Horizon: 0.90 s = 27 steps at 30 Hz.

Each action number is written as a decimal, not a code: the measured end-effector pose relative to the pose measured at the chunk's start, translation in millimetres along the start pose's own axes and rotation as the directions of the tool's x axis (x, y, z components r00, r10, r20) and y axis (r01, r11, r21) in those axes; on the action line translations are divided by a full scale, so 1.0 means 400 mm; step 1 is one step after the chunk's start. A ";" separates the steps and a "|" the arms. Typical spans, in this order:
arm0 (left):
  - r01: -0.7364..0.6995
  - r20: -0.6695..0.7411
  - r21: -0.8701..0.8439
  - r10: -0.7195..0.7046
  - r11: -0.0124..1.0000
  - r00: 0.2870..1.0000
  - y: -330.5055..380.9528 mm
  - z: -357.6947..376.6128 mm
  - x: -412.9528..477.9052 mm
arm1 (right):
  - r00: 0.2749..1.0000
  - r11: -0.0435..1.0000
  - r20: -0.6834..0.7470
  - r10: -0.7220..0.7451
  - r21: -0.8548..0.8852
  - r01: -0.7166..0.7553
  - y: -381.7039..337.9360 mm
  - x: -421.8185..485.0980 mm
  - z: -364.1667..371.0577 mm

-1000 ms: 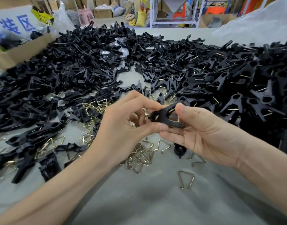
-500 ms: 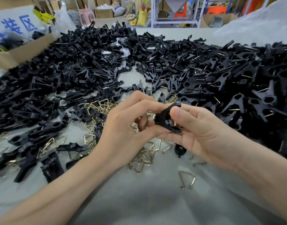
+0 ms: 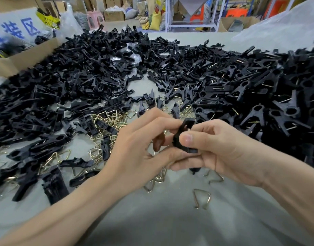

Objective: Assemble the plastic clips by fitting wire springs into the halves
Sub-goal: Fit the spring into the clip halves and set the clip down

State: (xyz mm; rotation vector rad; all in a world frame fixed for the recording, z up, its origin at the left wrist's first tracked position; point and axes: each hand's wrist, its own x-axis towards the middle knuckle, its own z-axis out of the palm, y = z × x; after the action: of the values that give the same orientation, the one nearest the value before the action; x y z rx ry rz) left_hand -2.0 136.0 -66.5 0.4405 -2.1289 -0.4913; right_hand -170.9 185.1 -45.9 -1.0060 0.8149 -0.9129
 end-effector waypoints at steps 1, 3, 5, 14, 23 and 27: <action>-0.005 -0.006 0.008 0.005 1.000 1.000 0.001 0.000 0.000 | 1.000 1.000 0.013 0.010 0.014 -0.010 0.001 -0.001 0.002; -0.009 -0.015 0.027 0.010 1.000 1.000 0.000 -0.002 -0.002 | 1.000 1.000 0.006 -0.006 0.017 0.005 0.003 0.000 0.007; 0.000 -0.009 0.043 0.001 0.999 1.000 -0.003 -0.004 -0.004 | 0.999 0.999 -0.027 -0.032 0.014 0.032 0.008 0.002 0.011; -0.001 0.091 0.055 -0.004 0.998 0.996 -0.027 -0.010 -0.003 | 0.991 0.995 -0.124 -0.048 0.076 0.057 0.031 0.005 0.017; -0.007 0.132 0.034 0.002 0.999 0.991 -0.029 -0.014 -0.003 | 0.992 0.993 -0.106 -0.068 0.087 0.078 0.044 0.008 0.007; 0.000 0.116 0.062 -0.007 0.998 0.993 -0.027 -0.011 -0.003 | 0.996 0.993 -0.073 -0.044 0.109 0.052 0.042 0.010 -0.007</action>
State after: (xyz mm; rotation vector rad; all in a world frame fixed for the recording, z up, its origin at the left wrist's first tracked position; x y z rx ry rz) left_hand 3.8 126.6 -70.4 0.4600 -2.2603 -0.4639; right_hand -167.8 184.7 -63.1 -0.9040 0.7929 -1.0292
